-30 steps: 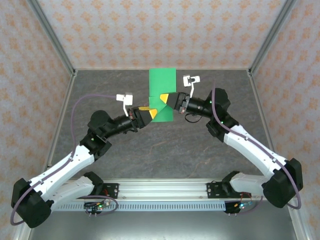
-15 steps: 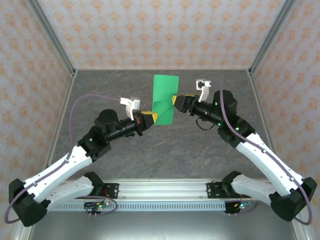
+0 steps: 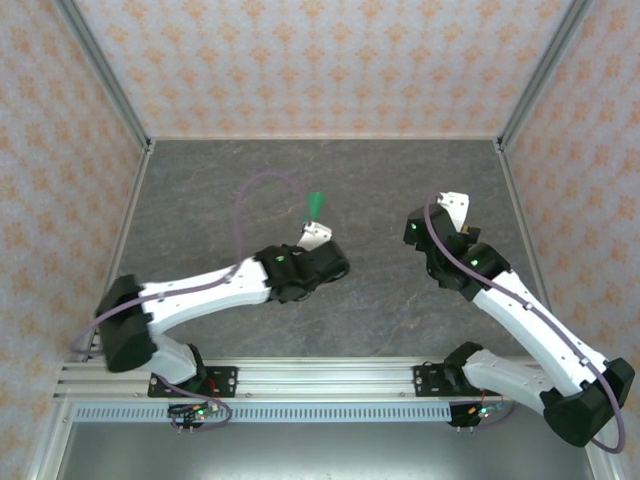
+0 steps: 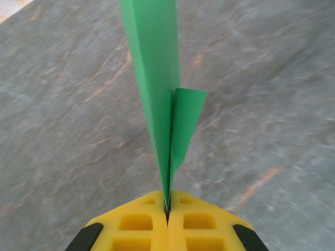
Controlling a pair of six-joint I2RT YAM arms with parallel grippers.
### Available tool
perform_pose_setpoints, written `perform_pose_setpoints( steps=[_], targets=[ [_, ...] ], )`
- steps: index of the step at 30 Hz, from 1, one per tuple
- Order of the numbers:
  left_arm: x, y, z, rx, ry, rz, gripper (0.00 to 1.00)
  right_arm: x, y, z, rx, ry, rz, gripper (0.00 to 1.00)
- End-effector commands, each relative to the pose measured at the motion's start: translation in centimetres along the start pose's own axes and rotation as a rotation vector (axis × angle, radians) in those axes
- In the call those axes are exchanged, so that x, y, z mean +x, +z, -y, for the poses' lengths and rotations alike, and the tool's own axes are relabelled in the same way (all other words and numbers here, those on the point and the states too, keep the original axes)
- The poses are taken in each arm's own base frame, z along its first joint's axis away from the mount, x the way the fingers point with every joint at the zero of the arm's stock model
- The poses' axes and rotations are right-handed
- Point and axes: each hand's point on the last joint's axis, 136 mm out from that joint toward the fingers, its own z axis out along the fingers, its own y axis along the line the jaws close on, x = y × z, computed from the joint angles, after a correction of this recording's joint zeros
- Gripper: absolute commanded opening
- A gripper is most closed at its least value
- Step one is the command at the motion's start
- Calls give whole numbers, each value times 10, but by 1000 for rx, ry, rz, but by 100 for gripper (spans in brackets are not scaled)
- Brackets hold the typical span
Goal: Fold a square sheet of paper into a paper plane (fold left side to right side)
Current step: Turn over the paper at the center of the table.
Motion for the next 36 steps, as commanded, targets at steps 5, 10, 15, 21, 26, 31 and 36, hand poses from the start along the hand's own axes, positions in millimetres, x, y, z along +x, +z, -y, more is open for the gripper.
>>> perform_pose_setpoints(
  steps=[5, 10, 15, 21, 26, 31, 36],
  targets=[
    [12, 17, -16, -326, 62, -103, 0, -3, -13, 42, 158, -16, 61, 98],
    [27, 40, 15, -309, 106, -222, 7, -2, -17, 49, 168, -4, 73, 100],
    [43, 58, 41, -271, 134, -316, 9, -5, -25, 57, 173, 10, 93, 100],
    [54, 75, 72, -217, 167, -399, 16, -9, -33, 63, 172, 10, 95, 100],
    [62, 86, 100, -135, 177, -467, 24, -9, -34, 63, 165, 6, 88, 100],
    [49, 88, 111, -41, 113, -463, 27, -7, -34, 63, 160, 5, 81, 100],
    [27, 88, 121, 96, 3, -443, 32, -6, -32, 58, 140, 4, 76, 100]
  ],
)
